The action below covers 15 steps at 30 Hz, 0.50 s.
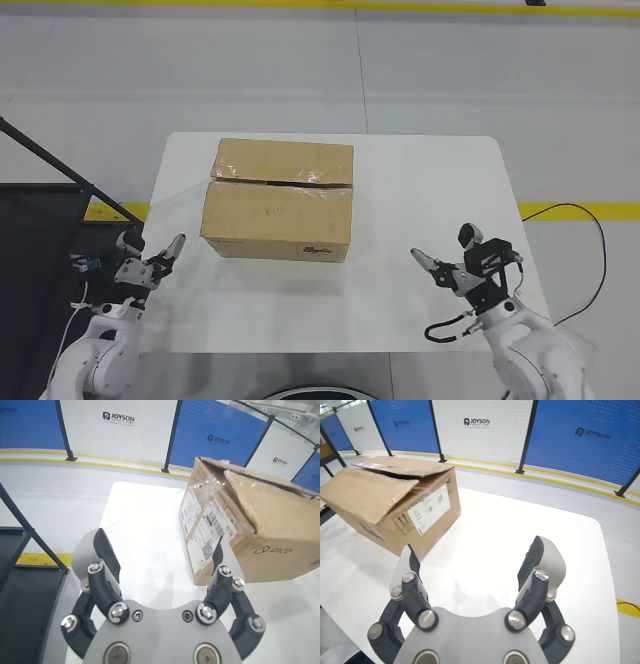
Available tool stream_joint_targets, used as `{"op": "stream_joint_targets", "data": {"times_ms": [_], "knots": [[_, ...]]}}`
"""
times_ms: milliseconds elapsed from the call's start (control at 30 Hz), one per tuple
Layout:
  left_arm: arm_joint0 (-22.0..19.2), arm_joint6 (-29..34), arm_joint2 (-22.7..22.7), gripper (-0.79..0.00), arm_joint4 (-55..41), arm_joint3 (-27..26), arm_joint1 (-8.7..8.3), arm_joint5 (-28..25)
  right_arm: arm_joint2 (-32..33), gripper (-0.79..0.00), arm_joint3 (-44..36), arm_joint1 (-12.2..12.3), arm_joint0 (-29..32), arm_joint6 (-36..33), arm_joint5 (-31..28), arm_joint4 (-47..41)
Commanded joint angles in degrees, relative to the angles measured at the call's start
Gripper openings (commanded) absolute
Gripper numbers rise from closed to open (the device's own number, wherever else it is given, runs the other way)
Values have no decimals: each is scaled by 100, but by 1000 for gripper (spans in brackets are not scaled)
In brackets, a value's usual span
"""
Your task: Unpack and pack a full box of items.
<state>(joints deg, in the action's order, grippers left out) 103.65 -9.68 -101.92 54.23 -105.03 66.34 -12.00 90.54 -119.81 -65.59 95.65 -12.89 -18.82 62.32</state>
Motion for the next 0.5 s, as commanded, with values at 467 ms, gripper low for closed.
{"op": "stream_joint_targets", "data": {"times_ms": [467], "knots": [[78, -35, -369, 0, -530, -249, 6, -645, -139, 0, -264, 45, -860, -1842, -472, -2643]]}}
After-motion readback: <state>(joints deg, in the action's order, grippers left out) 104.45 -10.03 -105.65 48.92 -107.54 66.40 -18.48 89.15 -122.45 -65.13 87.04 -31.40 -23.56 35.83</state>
